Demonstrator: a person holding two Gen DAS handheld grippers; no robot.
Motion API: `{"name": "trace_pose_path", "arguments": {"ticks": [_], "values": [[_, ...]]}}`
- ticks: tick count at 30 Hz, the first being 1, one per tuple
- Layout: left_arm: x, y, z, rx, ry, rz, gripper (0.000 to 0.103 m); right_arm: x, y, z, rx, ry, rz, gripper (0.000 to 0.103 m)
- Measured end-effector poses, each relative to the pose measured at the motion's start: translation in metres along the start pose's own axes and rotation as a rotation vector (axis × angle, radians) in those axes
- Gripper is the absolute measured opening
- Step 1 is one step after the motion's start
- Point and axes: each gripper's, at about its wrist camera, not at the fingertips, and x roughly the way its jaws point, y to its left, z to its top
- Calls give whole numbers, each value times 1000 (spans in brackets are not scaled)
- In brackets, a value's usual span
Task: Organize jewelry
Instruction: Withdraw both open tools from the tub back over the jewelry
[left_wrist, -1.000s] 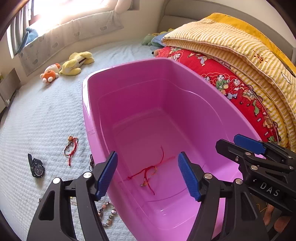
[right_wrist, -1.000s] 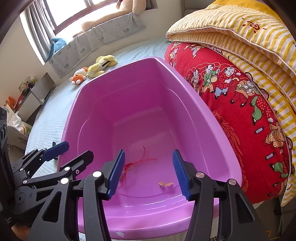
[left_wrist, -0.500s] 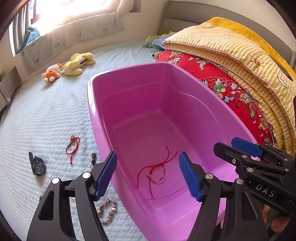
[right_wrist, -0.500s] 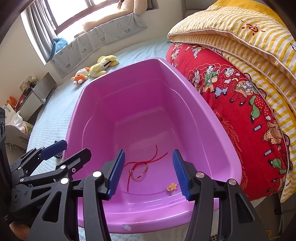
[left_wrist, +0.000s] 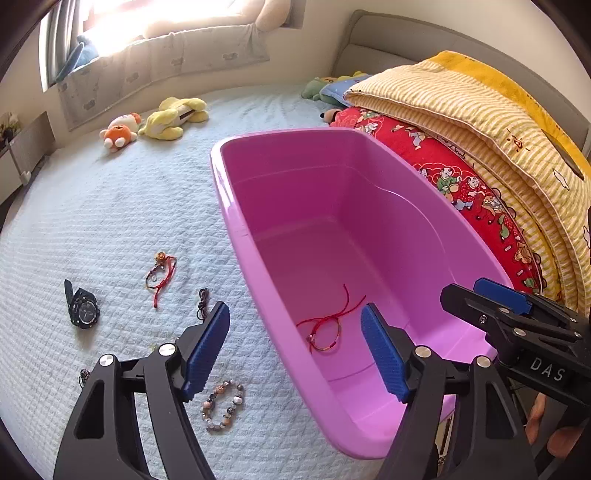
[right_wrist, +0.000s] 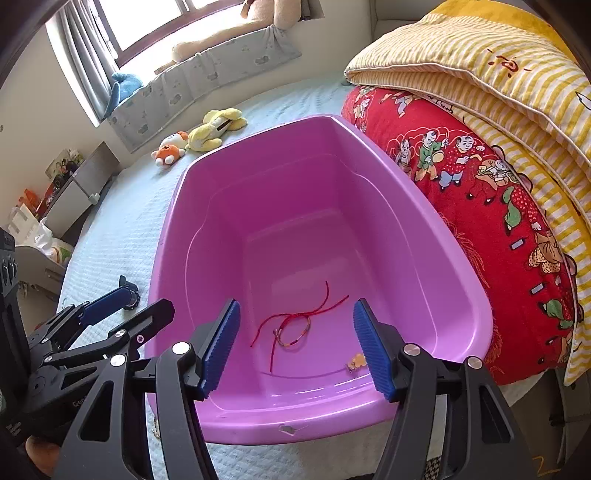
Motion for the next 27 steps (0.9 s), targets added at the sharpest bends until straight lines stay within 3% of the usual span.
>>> {"name": "trace_pose_path", "arguments": {"ticks": [17, 27], "values": [[-48, 70, -59, -130, -70, 89, 85, -14, 53, -29, -31, -20, 71, 72], [-77, 121, -110, -210, -67, 146, 89, -28, 108, -62, -151, -71, 130, 72]]}}
